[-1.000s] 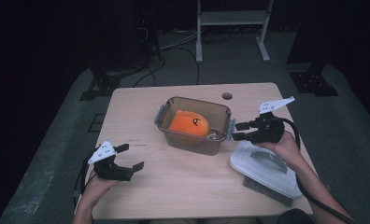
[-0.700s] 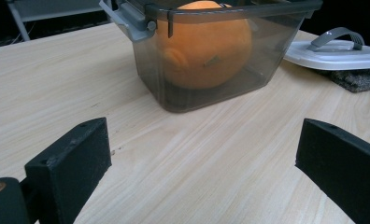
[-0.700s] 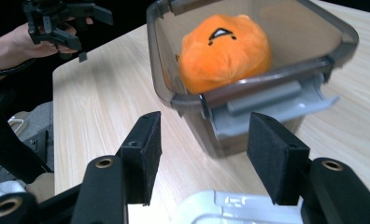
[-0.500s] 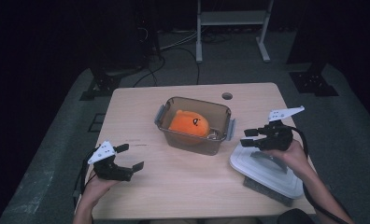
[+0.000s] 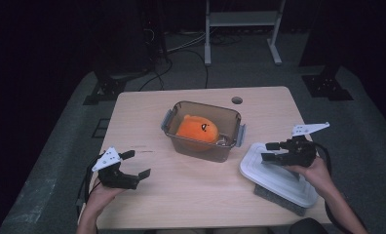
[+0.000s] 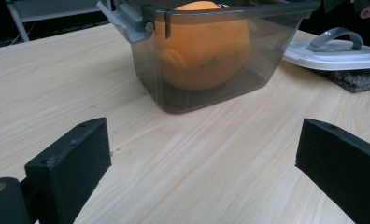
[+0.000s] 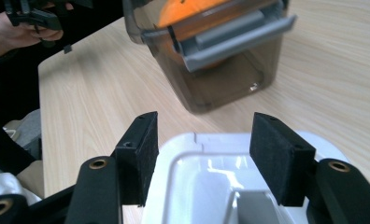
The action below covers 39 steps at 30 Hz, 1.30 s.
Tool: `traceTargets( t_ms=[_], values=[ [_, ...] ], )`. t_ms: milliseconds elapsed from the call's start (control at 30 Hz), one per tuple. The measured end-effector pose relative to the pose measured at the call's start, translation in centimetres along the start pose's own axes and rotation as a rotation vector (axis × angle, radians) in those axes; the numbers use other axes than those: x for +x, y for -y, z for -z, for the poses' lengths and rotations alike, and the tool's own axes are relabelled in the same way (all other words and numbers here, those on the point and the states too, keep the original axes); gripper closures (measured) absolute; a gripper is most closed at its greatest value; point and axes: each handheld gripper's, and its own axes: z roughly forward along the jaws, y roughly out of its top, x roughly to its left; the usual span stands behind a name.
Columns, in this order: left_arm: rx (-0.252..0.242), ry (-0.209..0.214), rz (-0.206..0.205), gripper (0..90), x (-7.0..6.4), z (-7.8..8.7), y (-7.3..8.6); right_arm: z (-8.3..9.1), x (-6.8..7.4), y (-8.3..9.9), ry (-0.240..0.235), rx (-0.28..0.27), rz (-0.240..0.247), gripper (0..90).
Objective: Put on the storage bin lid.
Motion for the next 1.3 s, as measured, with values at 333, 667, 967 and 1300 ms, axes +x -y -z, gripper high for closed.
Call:
traceTargets(
  t_ms=[333,667,967,1300],
  values=[
    [0.004,-0.005,0.002,2.7,0.1,0.1,0.0,1.3,-0.7,2.3,0.034,-0.011,-0.019,40.5],
    [0.006,-0.004,0.001,2.7,0.1,0.1,0.1,1.9,-1.2,4.3,0.062,-0.005,-0.038,40.3],
    [0.005,-0.005,0.004,2.7,0.1,0.1,0.1,2.2,-1.2,5.7,0.086,-0.011,-0.031,46.7],
    [-0.003,-0.005,0.010,2.7,0.2,0.2,0.1,2.3,-1.3,6.5,0.127,-0.008,-0.015,58.5]
  ],
)
